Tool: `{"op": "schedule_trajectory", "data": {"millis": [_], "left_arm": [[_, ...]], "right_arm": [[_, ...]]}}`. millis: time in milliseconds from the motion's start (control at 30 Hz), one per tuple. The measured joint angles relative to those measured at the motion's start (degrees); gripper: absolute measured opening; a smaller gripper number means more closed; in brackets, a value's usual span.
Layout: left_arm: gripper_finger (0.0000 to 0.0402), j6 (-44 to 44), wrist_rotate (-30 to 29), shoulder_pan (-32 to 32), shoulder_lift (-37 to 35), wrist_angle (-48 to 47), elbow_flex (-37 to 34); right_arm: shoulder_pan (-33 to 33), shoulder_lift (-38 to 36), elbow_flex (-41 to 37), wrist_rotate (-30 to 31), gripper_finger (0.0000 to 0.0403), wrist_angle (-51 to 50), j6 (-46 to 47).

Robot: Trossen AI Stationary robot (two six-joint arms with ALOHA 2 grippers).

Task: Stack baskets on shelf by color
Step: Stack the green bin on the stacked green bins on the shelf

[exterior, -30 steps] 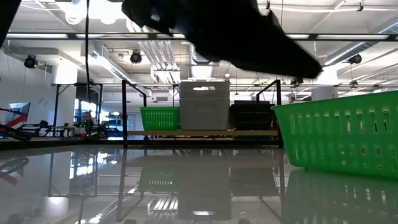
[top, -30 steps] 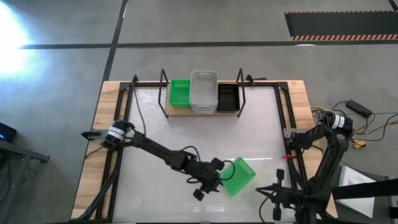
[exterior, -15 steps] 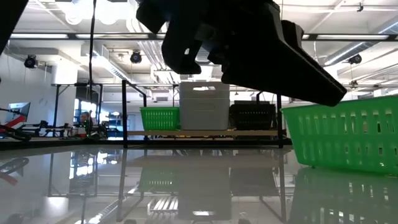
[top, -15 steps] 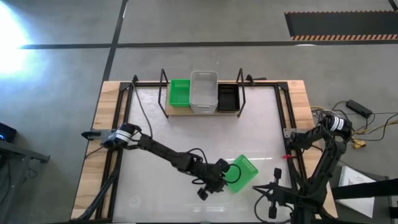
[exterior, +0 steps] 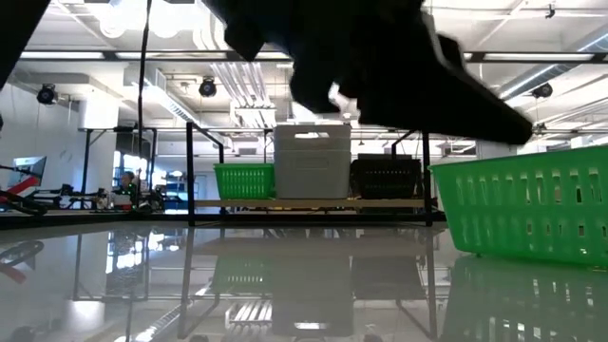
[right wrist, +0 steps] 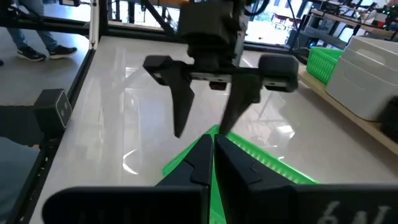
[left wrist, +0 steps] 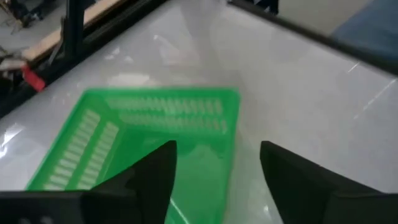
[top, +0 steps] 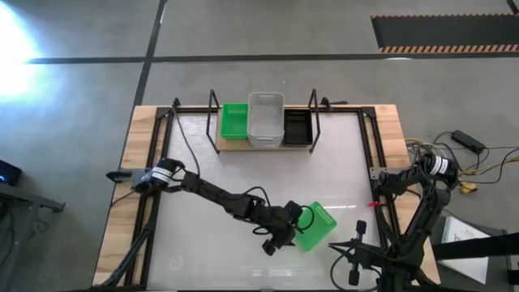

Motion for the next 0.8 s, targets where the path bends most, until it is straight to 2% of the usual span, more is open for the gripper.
{"op": "schedule_trajectory", "data": {"millis": [67, 167, 400, 500, 600, 800], "left_arm": [[0.0227, 0.3, -0.5, 0.3, 0.0, 0.0, -0.6], [0.0224, 1.5, -0.6, 0.3, 0.0, 0.6, -1.7], [0.0153, 1.6, -2.0, 0.3, 0.0, 0.6, -3.2], [0.0125, 2.0, -5.2, 0.3, 0.0, 0.6, -3.2], [0.0109, 3.5, -7.6, 0.3, 0.0, 0.7, -3.2], [0.0095, 4.6, -7.8, 0.1, 0.0, 0.6, -3.7]], "right_arm": [[0.0, 0.0, 0.0, 0.2, 0.0009, 0.0, -0.1], [0.0, 0.0, 0.0, 0.2, 0.0009, -0.1, -0.6], [0.0, 0.0, -0.1, 0.2, 0.0009, -0.1, -0.6], [0.0, 0.1, -0.2, 0.3, 0.0009, -0.1, -0.6], [0.0, 0.2, -0.2, 0.3, 0.0009, -0.1, -0.5], [0.0, 0.2, -0.2, 0.3, 0.0009, -0.1, -0.6]]}}
